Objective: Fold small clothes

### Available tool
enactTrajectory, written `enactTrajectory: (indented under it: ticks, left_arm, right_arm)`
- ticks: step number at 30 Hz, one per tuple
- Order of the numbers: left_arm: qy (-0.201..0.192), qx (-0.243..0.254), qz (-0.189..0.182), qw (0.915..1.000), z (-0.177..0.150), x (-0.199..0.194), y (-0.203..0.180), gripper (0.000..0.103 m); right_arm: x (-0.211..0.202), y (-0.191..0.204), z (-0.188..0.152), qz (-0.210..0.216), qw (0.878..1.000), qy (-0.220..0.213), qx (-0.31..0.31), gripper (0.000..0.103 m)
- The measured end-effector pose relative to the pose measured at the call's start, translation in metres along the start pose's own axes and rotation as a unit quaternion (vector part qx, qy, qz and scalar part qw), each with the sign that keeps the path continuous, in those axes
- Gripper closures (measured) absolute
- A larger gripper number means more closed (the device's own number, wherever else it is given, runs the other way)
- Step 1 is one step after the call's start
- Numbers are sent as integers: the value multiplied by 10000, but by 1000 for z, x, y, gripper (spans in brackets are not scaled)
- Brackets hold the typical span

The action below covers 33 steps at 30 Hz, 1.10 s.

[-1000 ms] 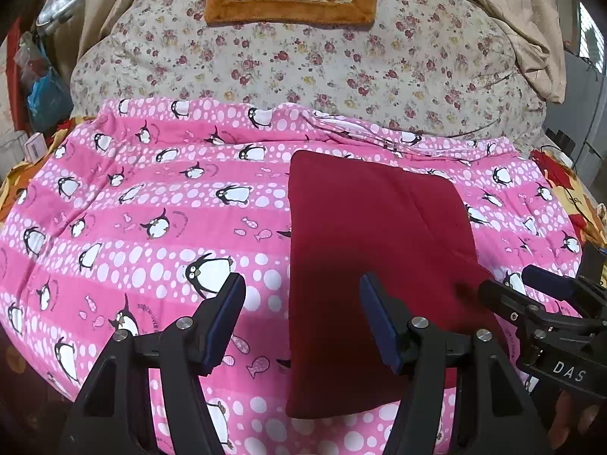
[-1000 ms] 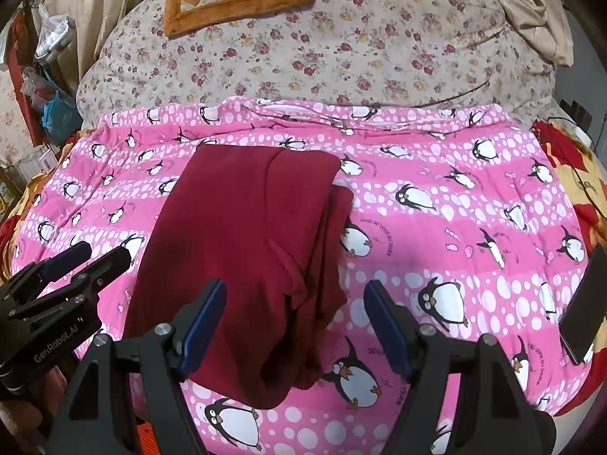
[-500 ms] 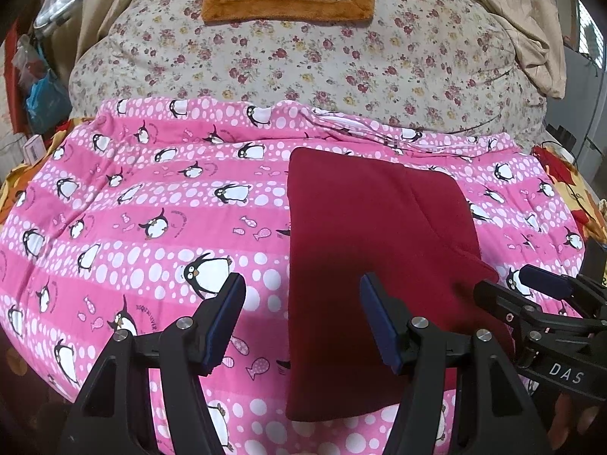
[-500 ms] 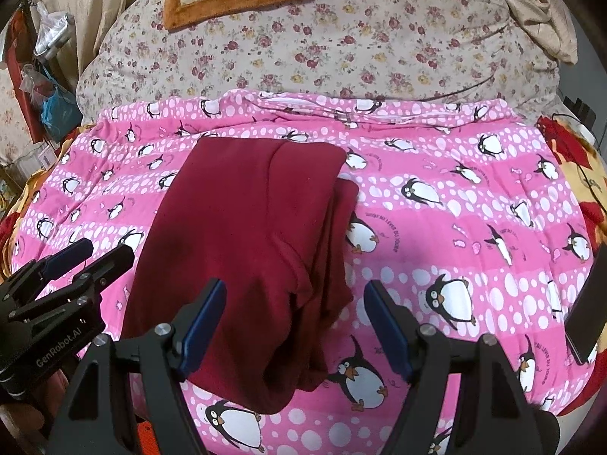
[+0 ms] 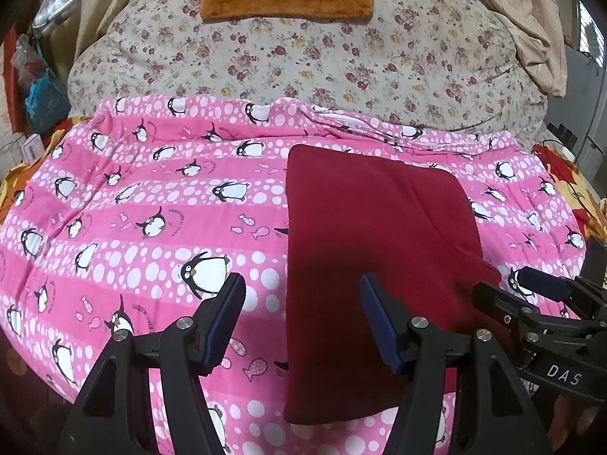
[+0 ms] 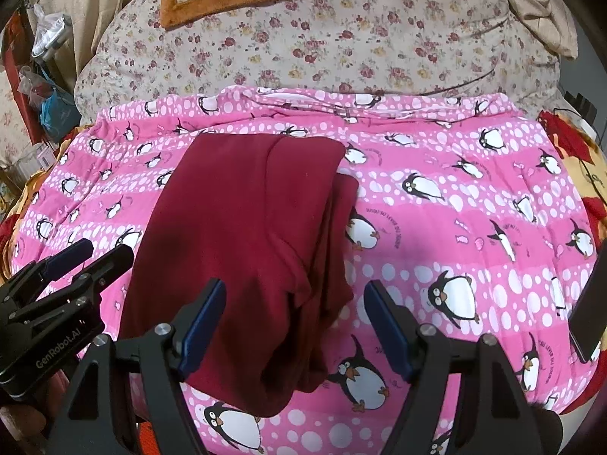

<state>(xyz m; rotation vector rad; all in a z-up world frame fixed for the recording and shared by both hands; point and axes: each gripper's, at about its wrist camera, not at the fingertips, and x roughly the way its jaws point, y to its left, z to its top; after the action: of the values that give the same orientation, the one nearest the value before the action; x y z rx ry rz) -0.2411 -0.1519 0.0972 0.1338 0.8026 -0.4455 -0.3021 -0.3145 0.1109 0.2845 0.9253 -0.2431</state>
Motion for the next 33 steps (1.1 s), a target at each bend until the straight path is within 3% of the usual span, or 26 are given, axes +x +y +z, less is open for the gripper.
enactTrajectory:
  ticks: [33]
  left_arm:
    - [67, -34, -10, 10000, 2, 4, 4, 60]
  right_arm:
    - [8, -3, 1, -4, 10000, 98, -13, 25]
